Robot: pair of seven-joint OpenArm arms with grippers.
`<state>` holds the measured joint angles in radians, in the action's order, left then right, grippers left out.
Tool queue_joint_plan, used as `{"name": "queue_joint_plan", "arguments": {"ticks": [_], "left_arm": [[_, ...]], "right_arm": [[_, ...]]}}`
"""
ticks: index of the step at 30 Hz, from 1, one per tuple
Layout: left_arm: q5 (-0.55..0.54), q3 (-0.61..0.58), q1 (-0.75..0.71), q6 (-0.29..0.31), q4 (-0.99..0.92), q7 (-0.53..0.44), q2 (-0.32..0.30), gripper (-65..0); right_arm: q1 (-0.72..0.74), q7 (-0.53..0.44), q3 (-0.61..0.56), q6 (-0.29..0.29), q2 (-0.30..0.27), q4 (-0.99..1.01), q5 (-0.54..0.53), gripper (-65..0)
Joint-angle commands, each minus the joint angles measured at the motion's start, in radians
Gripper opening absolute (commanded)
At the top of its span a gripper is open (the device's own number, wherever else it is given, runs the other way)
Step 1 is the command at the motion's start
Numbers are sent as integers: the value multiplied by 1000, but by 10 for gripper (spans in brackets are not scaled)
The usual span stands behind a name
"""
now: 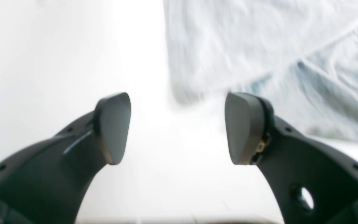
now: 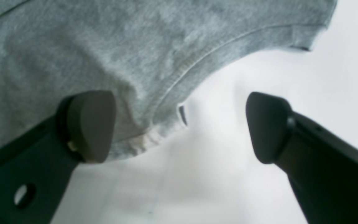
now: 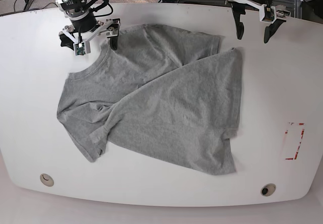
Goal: Fold the T-shirt properly
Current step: 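Move both grippers down toward the shirt's shoulder edges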
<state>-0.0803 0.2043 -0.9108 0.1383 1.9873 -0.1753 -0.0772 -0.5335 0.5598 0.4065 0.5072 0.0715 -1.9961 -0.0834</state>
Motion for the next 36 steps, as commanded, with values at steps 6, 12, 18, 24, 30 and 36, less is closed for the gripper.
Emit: {"name": "queue_joint_plan", "arguments": {"ticks": [6,12,18,24,30,36], "left_arm": [[-8,10,58,-2,14,-14,-65,-203],[-8,10,115,-2,13,-14,-88,-203],[-8,34,177,-2,14,30,-86,-201],[-14,60,244,-2,16,136,-80,-200],[-167,85,258,-1,16,236,-88,-197],[-332,94,261,-1,13,365,-144,-197]], "right_arm": [[14,3,-4,3,21,39,-22,-8],[42,3,1,-2,43,91,-20,-8],[46,-1,2,-2,46,146,-23,-8],[48,-1,-5,-2,50,165,-25,-75],[48,-1,-5,6,50,166,-25,-335],[51,4,-7,6,50,166,-25,-621]]}}
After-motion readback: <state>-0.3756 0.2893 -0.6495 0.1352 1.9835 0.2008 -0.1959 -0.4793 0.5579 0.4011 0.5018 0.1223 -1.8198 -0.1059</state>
